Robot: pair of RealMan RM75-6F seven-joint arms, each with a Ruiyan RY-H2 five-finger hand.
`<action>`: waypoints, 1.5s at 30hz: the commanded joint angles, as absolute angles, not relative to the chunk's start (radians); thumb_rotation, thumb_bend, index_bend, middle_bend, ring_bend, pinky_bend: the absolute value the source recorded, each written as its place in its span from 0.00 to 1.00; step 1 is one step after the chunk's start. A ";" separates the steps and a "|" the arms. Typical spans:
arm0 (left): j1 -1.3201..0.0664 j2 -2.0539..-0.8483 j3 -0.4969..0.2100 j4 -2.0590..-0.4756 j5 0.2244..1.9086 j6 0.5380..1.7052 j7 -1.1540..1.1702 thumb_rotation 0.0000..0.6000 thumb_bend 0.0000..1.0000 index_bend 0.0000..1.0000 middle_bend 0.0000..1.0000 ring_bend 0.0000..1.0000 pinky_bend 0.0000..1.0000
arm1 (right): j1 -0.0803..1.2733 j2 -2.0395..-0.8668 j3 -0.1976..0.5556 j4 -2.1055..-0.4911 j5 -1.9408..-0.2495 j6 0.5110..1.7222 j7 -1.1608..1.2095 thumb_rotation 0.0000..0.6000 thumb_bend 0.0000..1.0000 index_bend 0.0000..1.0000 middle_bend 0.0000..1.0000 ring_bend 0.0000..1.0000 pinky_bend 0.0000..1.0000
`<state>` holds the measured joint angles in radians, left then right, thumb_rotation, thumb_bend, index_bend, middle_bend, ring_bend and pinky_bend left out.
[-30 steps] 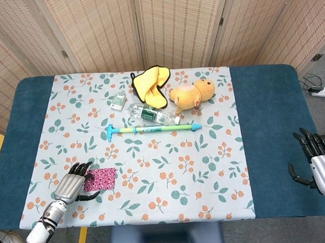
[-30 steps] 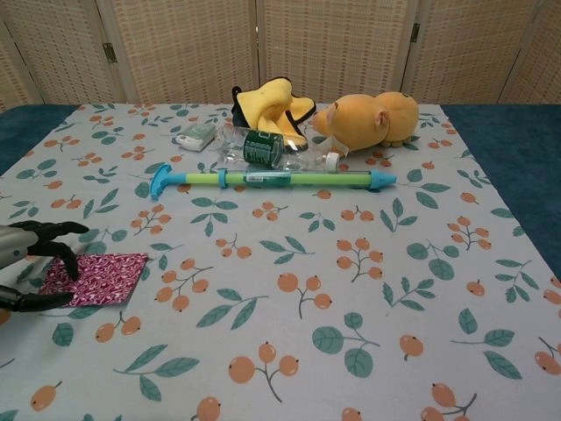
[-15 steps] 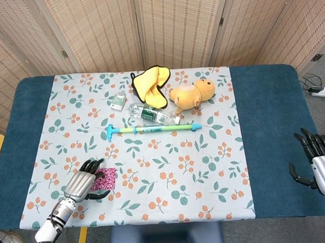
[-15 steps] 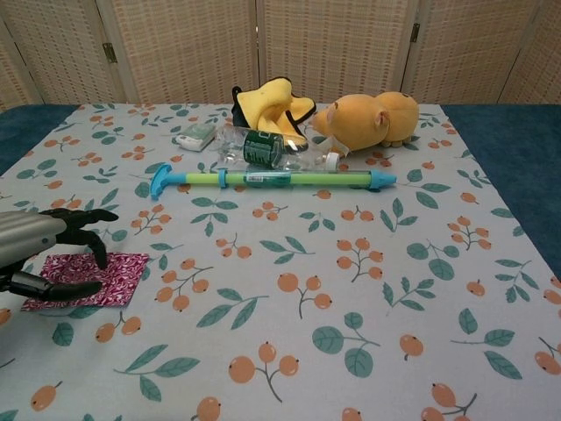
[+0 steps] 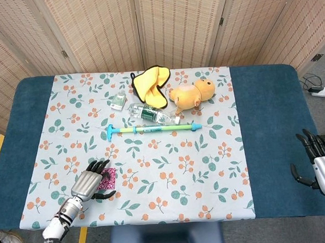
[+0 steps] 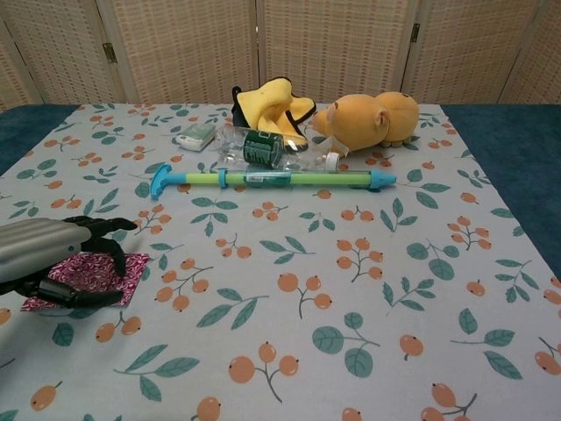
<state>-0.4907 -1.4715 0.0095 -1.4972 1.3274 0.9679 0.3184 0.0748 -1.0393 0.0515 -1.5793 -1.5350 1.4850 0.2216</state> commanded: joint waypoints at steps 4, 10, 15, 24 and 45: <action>-0.488 -1.479 0.011 -1.486 1.310 0.969 0.327 0.27 0.27 0.36 0.00 0.00 0.00 | 0.076 -1.039 0.052 -1.579 -1.538 1.486 0.224 0.67 0.52 0.00 0.00 0.00 0.00; -0.481 -1.468 0.016 -1.484 1.303 0.972 0.310 0.27 0.27 0.36 0.00 0.00 0.00 | 0.076 -1.039 0.051 -1.582 -1.536 1.482 0.222 0.67 0.52 0.00 0.00 0.00 0.00; -0.469 -1.454 0.022 -1.485 1.304 0.985 0.293 0.28 0.27 0.36 0.00 0.00 0.00 | 0.078 -1.039 0.053 -1.584 -1.537 1.482 0.219 0.66 0.52 0.00 0.00 0.00 0.00; -0.450 -1.426 0.033 -1.496 1.313 1.007 0.271 0.27 0.27 0.36 0.00 0.00 0.00 | 0.080 -1.040 0.053 -1.588 -1.539 1.481 0.215 0.67 0.52 0.00 0.00 0.00 0.00; -0.424 -1.393 0.034 -1.481 1.287 1.005 0.216 0.28 0.27 0.36 0.00 0.00 0.00 | 0.081 -1.038 0.054 -1.596 -1.539 1.481 0.211 0.67 0.52 0.00 0.00 0.00 0.00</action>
<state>-0.4245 -1.3936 0.0330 -1.4802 1.2859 1.0041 0.2165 0.0810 -1.0384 0.0544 -1.5962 -1.5390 1.4811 0.2106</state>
